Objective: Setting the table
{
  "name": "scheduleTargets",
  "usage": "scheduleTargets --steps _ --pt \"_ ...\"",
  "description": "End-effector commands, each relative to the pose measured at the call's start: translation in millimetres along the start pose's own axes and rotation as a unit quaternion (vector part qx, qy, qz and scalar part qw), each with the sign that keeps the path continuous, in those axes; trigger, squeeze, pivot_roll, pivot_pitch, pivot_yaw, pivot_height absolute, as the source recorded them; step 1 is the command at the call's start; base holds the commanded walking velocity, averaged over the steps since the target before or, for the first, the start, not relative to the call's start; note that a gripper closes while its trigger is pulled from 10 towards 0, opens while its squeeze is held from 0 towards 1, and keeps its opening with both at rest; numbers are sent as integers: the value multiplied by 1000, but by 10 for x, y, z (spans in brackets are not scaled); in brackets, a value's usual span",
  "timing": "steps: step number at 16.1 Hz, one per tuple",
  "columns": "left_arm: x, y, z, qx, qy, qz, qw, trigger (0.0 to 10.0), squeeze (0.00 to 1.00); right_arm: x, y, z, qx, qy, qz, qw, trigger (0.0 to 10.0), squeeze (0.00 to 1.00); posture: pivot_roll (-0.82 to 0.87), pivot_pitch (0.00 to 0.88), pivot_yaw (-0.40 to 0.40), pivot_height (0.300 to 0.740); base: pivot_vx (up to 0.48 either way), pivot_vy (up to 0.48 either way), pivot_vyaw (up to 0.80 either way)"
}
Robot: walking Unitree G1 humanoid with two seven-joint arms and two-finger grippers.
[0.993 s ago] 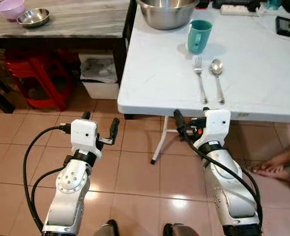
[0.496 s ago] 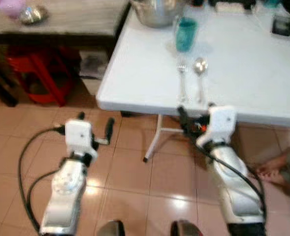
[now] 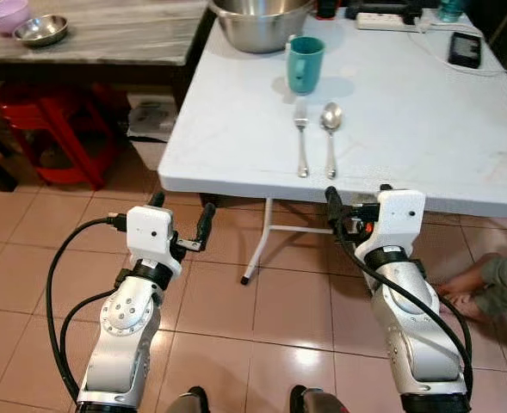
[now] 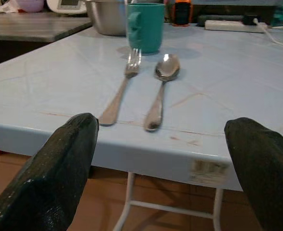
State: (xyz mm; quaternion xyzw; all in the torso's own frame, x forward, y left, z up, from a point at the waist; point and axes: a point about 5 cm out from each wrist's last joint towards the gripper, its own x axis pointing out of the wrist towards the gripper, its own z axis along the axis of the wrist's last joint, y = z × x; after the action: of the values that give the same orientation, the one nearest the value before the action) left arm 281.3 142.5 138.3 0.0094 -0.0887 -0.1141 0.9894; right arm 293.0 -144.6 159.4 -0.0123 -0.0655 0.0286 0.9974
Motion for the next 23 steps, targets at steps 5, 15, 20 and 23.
scheduleTargets --steps 5,15,20,23 --pt "7 16 -9 -8 0 -9 1000 10000 0 1 34 37 -1 -11 -2 1000 10000 0 -102 199 43 740 0 0 0" --pt "5 -19 -20 -14 -1 -22 1000 10000 0 19 43 38 1 -11 -4 1000 10000 0 -107 203 48 740 314 0 0" --pt "16 -24 -20 -15 0 -25 1000 10000 0 45 76 33 2 -14 -1 1000 10000 0 -105 207 66 740 335 0 0" --pt "36 -23 -17 -15 0 -29 999 10000 0 110 150 55 6 -26 9 1000 10000 0 -113 211 80 740 312 0 0"
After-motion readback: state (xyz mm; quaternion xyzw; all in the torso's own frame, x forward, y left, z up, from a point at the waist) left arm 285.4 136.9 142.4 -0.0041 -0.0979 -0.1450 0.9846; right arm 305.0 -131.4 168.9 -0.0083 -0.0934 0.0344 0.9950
